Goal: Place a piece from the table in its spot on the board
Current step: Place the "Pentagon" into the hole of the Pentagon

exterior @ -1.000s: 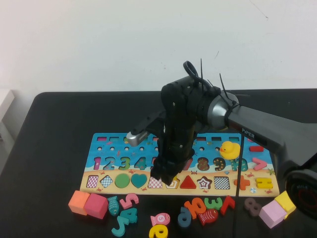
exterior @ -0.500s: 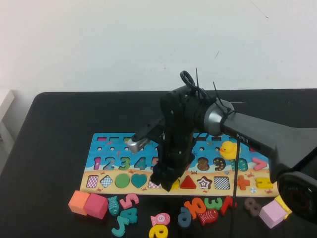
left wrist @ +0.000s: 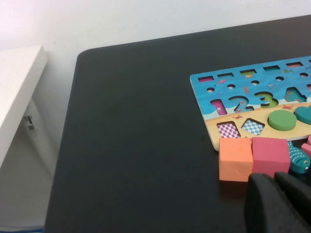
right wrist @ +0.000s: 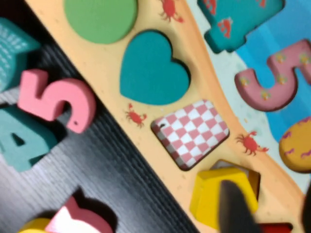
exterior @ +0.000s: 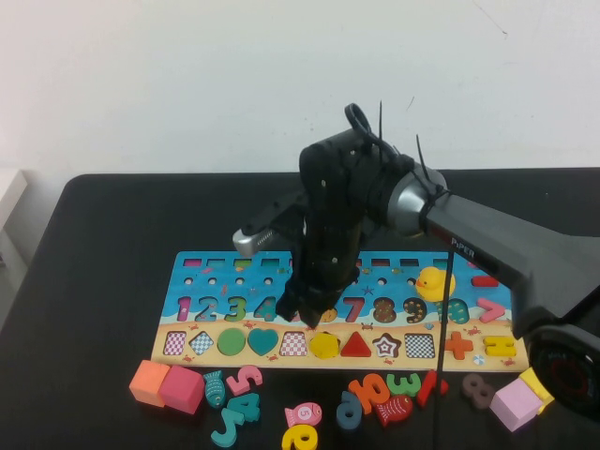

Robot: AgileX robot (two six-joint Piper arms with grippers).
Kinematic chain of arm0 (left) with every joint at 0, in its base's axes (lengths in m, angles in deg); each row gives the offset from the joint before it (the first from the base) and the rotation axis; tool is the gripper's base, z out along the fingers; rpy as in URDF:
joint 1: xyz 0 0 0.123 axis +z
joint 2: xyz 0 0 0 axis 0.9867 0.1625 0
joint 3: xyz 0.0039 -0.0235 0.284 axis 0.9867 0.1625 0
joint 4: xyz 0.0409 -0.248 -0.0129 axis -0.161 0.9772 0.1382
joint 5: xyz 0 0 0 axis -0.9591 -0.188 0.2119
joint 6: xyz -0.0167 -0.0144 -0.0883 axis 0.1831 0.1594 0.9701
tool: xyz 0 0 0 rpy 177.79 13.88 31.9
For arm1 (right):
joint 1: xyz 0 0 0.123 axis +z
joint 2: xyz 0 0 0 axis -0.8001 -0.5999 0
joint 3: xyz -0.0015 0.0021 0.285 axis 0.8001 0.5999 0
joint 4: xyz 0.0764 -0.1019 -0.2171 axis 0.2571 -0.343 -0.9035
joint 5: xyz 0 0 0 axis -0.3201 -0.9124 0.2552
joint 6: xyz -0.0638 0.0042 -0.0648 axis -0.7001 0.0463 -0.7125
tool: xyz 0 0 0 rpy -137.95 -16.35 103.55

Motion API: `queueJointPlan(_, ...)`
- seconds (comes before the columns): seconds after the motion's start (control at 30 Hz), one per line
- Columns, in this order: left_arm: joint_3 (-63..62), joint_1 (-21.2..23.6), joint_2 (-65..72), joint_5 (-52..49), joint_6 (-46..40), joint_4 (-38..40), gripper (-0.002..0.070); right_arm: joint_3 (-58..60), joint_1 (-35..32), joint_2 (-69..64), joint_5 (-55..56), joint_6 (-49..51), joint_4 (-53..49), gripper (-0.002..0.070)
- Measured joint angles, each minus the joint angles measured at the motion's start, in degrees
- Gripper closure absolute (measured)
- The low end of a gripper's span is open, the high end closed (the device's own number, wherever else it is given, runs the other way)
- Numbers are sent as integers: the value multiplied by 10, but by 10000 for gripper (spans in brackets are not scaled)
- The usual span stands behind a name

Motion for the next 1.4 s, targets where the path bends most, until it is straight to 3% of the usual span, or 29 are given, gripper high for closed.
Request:
queueJointPlan(0.17, 0, 0, 0, 0, 0, 0, 678, -3, 0, 4, -2, -31, 33, 585)
queueJointPlan(0.27, 0, 0, 0, 0, 0, 0, 678, -3, 0, 4, -3, -45, 53, 650)
queueJointPlan(0.93, 0, 0, 0, 0, 0, 0, 678, 36, 0, -13, -4, -59, 91, 657)
queueJointPlan(1.4, 0, 0, 0, 0, 0, 0, 678, 44, 0, -13, -4, -50, 51, 657)
